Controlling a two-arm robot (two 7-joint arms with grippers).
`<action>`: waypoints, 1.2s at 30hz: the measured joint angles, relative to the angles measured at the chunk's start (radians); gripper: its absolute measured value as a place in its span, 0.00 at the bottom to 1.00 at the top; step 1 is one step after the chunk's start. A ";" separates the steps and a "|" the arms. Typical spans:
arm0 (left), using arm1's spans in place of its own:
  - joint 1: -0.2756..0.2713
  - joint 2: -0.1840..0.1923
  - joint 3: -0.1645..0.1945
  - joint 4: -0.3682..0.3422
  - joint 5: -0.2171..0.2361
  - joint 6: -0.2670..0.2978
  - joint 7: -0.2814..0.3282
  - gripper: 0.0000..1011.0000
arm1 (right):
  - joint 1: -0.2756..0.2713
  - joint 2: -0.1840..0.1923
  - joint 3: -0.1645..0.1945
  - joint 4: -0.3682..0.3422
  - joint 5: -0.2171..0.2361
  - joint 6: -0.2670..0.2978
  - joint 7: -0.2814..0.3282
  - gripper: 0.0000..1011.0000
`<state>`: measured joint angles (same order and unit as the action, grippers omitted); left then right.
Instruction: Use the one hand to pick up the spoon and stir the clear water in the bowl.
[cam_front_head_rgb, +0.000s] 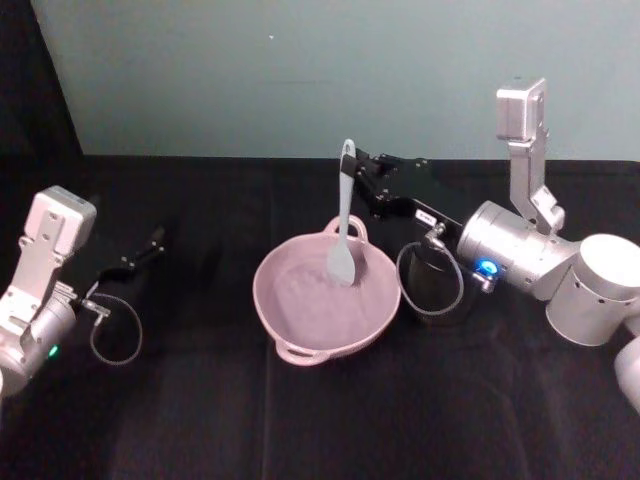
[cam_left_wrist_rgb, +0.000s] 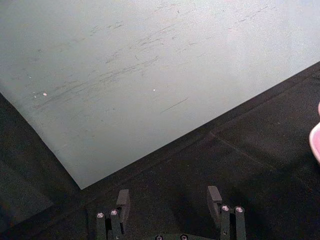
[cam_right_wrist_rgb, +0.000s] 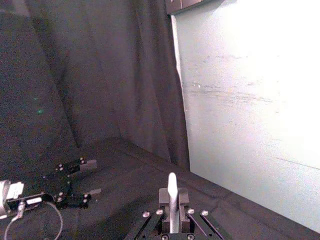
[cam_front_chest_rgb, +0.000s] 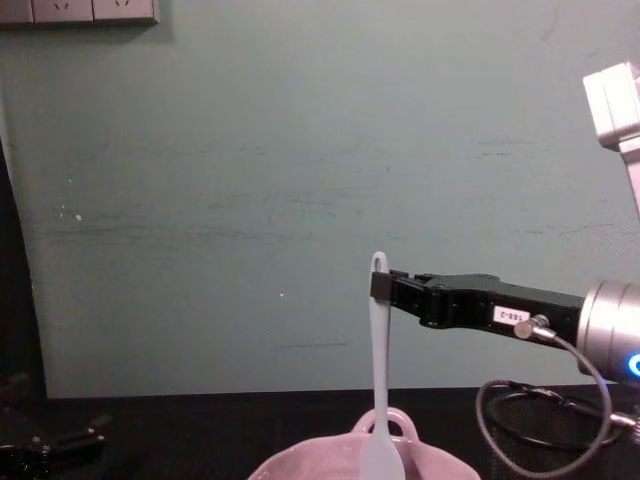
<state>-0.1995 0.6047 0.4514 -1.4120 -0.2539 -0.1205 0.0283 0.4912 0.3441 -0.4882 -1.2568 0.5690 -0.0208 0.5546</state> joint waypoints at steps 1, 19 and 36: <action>0.000 0.000 0.000 0.000 0.000 0.000 0.000 1.00 | -0.008 0.007 0.002 -0.016 -0.003 0.006 -0.003 0.11; 0.000 0.000 0.000 0.000 0.000 0.000 0.000 1.00 | -0.100 0.057 -0.024 -0.202 -0.007 0.083 -0.014 0.11; 0.000 0.000 0.000 0.000 0.000 0.000 0.000 1.00 | -0.045 -0.016 -0.059 -0.128 -0.001 0.043 0.006 0.11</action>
<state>-0.1995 0.6047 0.4513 -1.4120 -0.2539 -0.1205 0.0283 0.4464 0.3282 -0.5474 -1.3846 0.5683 0.0219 0.5604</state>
